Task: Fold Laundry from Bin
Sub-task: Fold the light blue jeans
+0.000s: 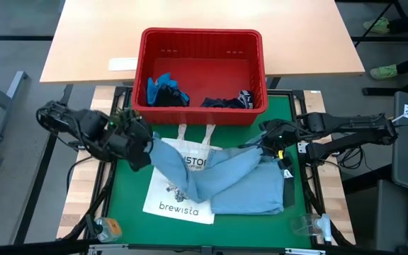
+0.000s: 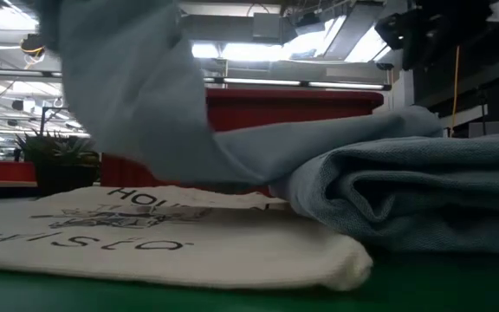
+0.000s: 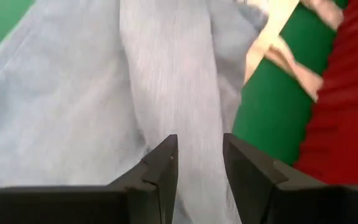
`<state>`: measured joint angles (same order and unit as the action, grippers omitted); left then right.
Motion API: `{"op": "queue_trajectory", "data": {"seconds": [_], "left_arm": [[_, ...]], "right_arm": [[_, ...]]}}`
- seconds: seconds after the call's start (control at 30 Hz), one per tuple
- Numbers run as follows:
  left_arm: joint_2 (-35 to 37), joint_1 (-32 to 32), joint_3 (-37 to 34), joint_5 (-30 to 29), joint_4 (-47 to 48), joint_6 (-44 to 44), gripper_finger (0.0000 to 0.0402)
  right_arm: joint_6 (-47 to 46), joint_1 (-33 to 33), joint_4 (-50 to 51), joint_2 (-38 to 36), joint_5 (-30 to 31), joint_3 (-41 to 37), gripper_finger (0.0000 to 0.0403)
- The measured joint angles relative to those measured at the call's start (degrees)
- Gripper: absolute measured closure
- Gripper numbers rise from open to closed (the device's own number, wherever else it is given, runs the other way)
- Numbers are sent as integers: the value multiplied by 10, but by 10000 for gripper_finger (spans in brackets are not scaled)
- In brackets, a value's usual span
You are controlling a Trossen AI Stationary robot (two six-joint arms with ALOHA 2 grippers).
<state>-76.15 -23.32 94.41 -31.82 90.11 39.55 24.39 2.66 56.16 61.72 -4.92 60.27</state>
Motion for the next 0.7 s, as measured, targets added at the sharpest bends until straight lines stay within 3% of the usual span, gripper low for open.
{"op": "queue_trajectory", "data": {"seconds": [0.3, 0.7], "left_arm": [[43, -21, -187, 81, -1, 110, 378], [42, -26, -307, 176, -15, 145, 373]], "right_arm": [[10, 0, -43, 75, -1, 0, 276], [15, 0, -122, 162, 28, 0, 276]]}}
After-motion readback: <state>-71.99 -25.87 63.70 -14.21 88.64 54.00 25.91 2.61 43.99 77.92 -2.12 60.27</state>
